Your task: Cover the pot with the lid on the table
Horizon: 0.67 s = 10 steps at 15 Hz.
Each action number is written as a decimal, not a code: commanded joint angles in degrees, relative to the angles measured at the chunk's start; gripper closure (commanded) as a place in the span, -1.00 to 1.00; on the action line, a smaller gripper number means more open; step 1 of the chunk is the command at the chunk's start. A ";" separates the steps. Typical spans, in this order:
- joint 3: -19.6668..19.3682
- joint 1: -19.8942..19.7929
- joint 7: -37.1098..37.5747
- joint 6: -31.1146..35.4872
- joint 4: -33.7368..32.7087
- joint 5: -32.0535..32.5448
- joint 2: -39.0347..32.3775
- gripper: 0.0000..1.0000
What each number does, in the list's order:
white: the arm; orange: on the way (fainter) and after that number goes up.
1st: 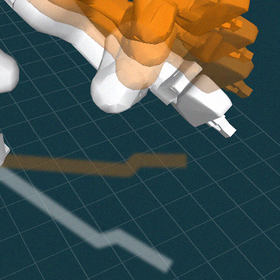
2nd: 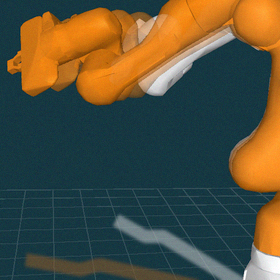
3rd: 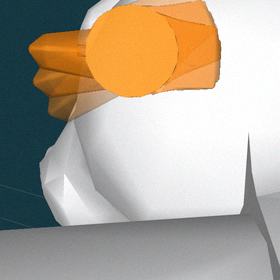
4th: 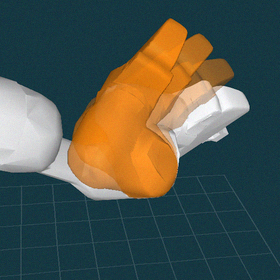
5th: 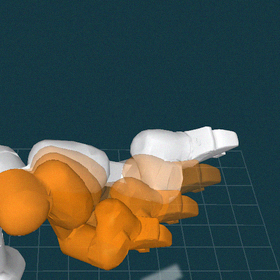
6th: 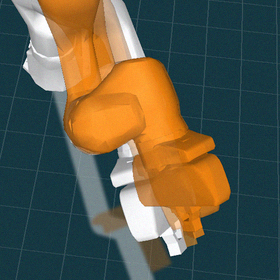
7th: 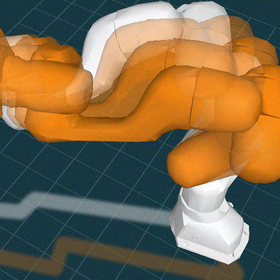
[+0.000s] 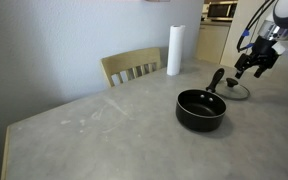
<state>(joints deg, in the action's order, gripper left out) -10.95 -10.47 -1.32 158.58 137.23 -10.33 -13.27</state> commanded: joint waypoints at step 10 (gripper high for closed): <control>5.10 -8.13 -3.52 -6.29 -14.84 -5.72 -13.19 -1.00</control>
<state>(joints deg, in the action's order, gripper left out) -7.77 -16.25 -2.73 154.65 125.43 -14.11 -24.02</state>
